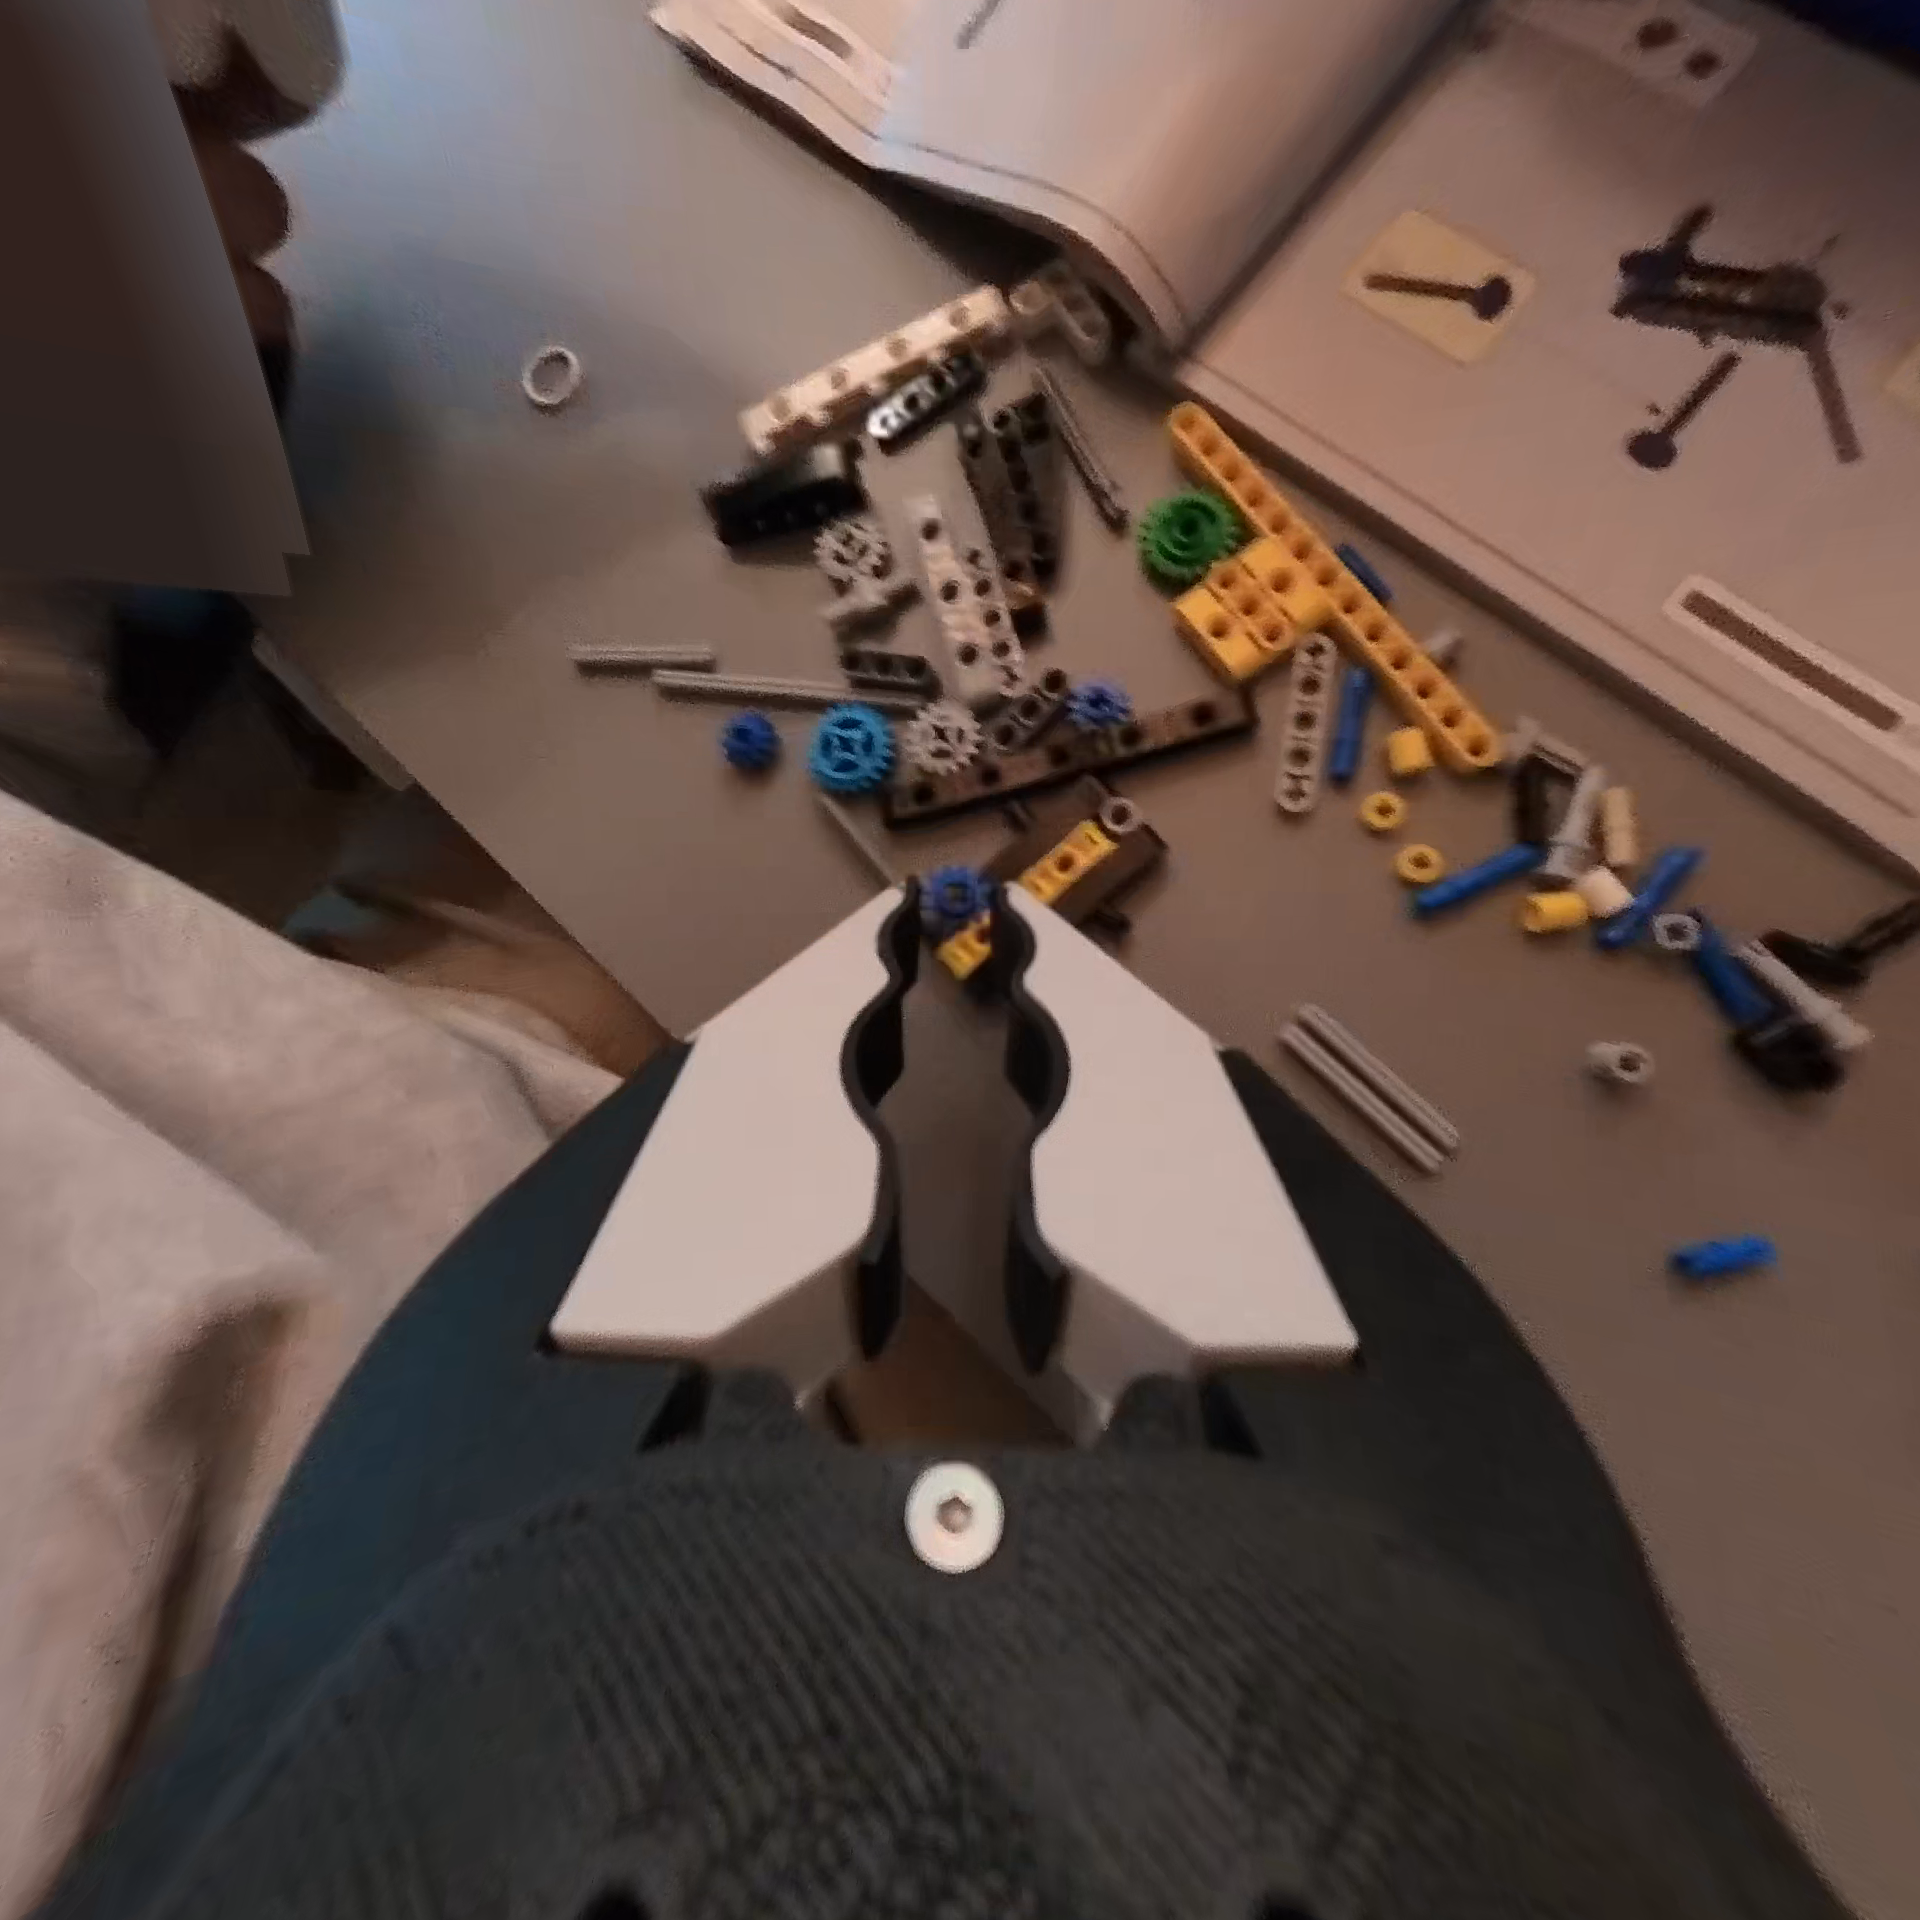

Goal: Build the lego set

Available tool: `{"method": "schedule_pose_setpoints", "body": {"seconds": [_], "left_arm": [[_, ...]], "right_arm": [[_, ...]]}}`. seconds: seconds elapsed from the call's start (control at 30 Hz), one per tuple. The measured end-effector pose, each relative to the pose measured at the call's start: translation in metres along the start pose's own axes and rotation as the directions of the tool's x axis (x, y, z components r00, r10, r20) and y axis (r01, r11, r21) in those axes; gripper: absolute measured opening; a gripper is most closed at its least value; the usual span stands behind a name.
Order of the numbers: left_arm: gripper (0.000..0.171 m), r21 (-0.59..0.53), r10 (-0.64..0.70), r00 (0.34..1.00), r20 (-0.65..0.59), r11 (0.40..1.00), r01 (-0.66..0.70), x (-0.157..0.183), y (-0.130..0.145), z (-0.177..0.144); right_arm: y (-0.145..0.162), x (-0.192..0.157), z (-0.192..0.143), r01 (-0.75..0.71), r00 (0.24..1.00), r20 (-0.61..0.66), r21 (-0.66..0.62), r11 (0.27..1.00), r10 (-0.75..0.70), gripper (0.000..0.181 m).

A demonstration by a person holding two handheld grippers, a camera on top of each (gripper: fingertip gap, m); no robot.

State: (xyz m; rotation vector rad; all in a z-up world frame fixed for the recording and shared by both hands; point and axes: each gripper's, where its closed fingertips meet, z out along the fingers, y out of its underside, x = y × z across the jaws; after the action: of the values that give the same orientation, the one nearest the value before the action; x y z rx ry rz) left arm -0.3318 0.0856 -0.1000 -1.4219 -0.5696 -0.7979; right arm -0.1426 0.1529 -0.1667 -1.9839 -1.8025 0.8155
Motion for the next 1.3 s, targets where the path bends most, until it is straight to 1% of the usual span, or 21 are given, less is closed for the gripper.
{"method": "schedule_pose_setpoints", "body": {"seconds": [0.03, 0.07, 0.13, 0.17, 0.2, 0.3, 0.43, 0.67, 0.8, 0.87, 1.0, 1.13, 1.3], "left_arm": [[0.003, -0.011, -0.011, 1.0, -0.018, 1.0, 0.011, 0.002, 0.002, 0.002], [0.004, -0.028, -0.015, 1.0, -0.028, 1.0, 0.014, 0.004, 0.006, 0.005], [0.004, -0.06, -0.007, 1.0, -0.028, 0.998, 0.006, 0.005, 0.012, 0.009], [0.004, -0.07, -0.003, 1.0, -0.026, 0.998, 0.002, 0.006, 0.014, 0.01], [0.005, -0.076, -0.003, 1.0, -0.024, 0.997, 0.001, 0.006, 0.016, 0.01], [0.005, -0.052, -0.01, 1.0, -0.016, 0.999, 0.009, 0.005, 0.011, 0.007], [0.005, -0.027, -0.013, 1.0, 0.001, 1.0, 0.013, 0.003, 0.007, 0.004], [0.005, -0.061, -0.019, 1.0, 0.004, 0.998, 0.019, 0.003, 0.016, 0.011], [0.005, -0.066, -0.008, 1.0, 0.013, 0.998, 0.009, 0.003, 0.018, 0.011], [0.005, -0.067, -0.011, 1.0, 0.015, 0.998, 0.012, 0.002, 0.018, 0.011], [0.005, -0.067, -0.006, 1.0, 0.018, 0.998, 0.008, 0.002, 0.018, 0.012], [0.005, -0.069, -0.007, 1.0, 0.015, 0.998, 0.008, 0.002, 0.019, 0.012], [0.006, -0.07, -0.005, 1.0, 0.016, 0.998, 0.006, 0.003, 0.019, 0.012]], "right_arm": [[-0.002, -0.005, 0.003, 0.009, 1.0, -0.011, -0.007, 1.0, -0.009, 0.011], [-0.002, -0.003, 0.007, 0.022, 0.998, -0.058, -0.03, 0.999, -0.024, 0.011], [-0.002, 0.008, 0.015, 0.066, 0.984, -0.157, -0.079, 0.995, -0.078, 0.011], [-0.002, 0.013, 0.017, 0.079, 0.977, -0.192, -0.09, 0.993, -0.095, 0.011], [-0.001, 0.015, 0.019, 0.082, 0.975, -0.199, -0.097, 0.992, -0.1, 0.011], [0.007, 0.015, 0.024, 0.056, 0.982, -0.174, -0.131, 0.99, -0.078, 0.011], [0.016, 0.013, 0.018, 0.06, 0.986, -0.143, -0.147, 0.987, -0.081, 0.011], [0.04, 0.013, 0.001, 0.027, 0.994, -0.1, -0.177, 0.984, -0.045, 0.011], [0.041, 0.017, -0.01, 0.031, 0.991, -0.122, -0.154, 0.988, -0.05, 0.011], [0.041, 0.022, -0.015, 0.009, 0.989, -0.145, -0.144, 0.989, -0.03, 0.011], [0.052, 0.04, -0.023, -0.047, 0.976, -0.215, -0.141, 0.989, 0.015, 0.012], [0.062, 0.05, -0.025, -0.092, 0.969, -0.24, -0.119, 0.989, 0.061, 0.012], [0.068, 0.056, -0.025, -0.101, 0.965, -0.253, -0.118, 0.988, 0.069, 0.012]]}}
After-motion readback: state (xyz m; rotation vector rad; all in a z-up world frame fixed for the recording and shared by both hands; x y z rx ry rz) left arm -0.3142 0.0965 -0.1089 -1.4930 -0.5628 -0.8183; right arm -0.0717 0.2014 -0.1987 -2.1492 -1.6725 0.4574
